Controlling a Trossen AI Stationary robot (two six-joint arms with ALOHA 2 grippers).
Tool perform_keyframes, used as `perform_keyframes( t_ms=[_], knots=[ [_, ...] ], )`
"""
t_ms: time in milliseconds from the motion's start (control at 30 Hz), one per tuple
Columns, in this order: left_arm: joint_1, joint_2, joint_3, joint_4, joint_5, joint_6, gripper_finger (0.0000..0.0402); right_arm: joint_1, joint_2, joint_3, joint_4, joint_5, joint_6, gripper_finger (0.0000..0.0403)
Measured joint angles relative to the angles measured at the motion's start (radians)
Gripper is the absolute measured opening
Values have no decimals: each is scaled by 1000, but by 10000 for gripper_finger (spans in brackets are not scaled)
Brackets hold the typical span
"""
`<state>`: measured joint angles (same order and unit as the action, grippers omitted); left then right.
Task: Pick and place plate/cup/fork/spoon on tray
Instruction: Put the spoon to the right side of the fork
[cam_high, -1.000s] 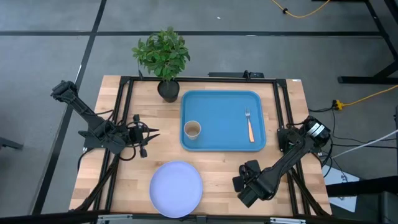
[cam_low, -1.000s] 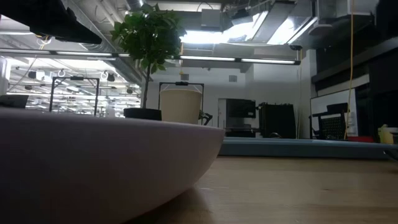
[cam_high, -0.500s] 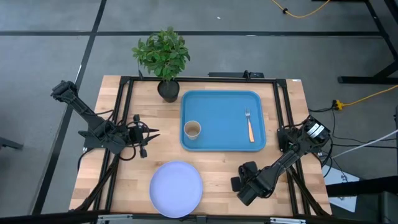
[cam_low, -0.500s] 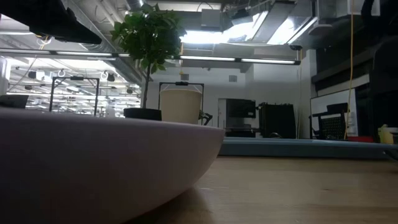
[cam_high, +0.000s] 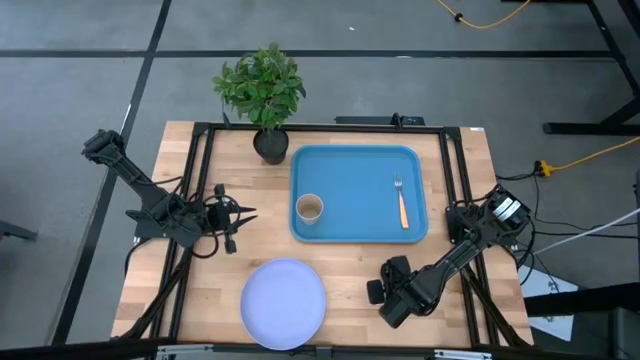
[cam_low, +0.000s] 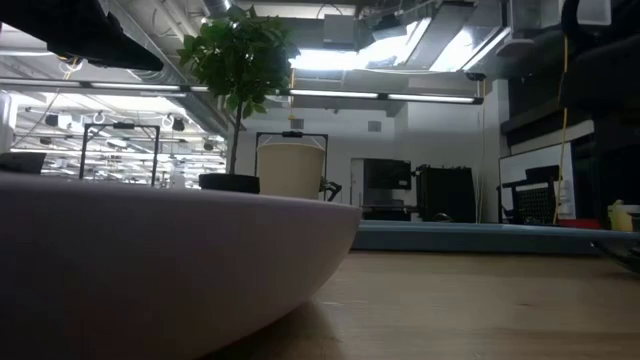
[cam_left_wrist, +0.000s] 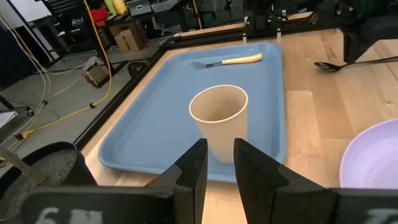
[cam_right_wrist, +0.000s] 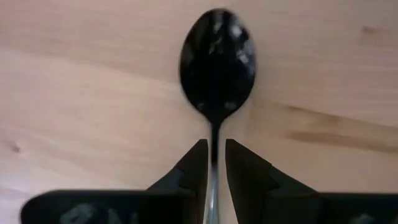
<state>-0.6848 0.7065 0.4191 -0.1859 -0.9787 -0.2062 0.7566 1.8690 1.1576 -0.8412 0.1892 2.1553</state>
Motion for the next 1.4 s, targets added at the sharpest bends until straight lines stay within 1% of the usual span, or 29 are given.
perform_keyframes(
  t_ms=[200, 500, 567, 700, 733, 800, 867, 933, 967, 1067, 1167, 1200, 1233, 1300, 1367, 1400],
  knots=[
    [0, 0, 0, 0, 0, 0, 73, 0, 9, -2, 14, -90, -13, 61],
    [0, 0, 0, 0, 0, 0, 73, -1, 44, 2, -18, -92, -22, 60],
    [0, 0, 0, 0, 0, 0, 73, -1, 46, 2, -23, -92, -48, 52],
    [0, 0, 0, 0, 0, 0, 73, -1, 48, 6, -33, -69, -99, 14],
    [0, 0, 0, 0, 0, 0, 73, 0, 50, 11, -37, -57, -123, 11],
    [0, 0, 0, 0, 0, 0, 73, -1, 54, 32, -58, -1, -153, 11],
    [0, 0, 0, 0, 0, 0, 73, -15, 60, 69, -120, 100, -215, 7],
    [0, 0, 0, 0, 0, 0, 73, -29, 47, 135, -180, 226, -279, 6],
    [0, 0, 0, 0, 0, 0, 73, -34, 37, 168, -231, 278, -303, 6],
    [0, 0, 0, 0, 0, 0, 73, -58, 32, 278, -460, 438, -340, 4],
    [0, 0, 0, -2, 0, 0, 73, -110, 24, 379, -727, 611, -318, 4],
    [0, 0, 0, -4, 0, 0, 73, -130, 21, 396, -751, 661, -298, 4],
    [0, 0, 0, -4, 0, 0, 73, -154, 5, 397, -725, 710, -337, 3],
    [0, 0, 0, -4, 0, 0, 73, -207, -30, 383, -695, 757, -431, 3],
    [0, 0, 0, -6, 1, 0, 73, -278, -50, 388, -721, 754, -459, 2],
    [0, 0, -1, -6, 1, 0, 73, -315, -50, 385, -744, 734, -461, 2]
  ],
)
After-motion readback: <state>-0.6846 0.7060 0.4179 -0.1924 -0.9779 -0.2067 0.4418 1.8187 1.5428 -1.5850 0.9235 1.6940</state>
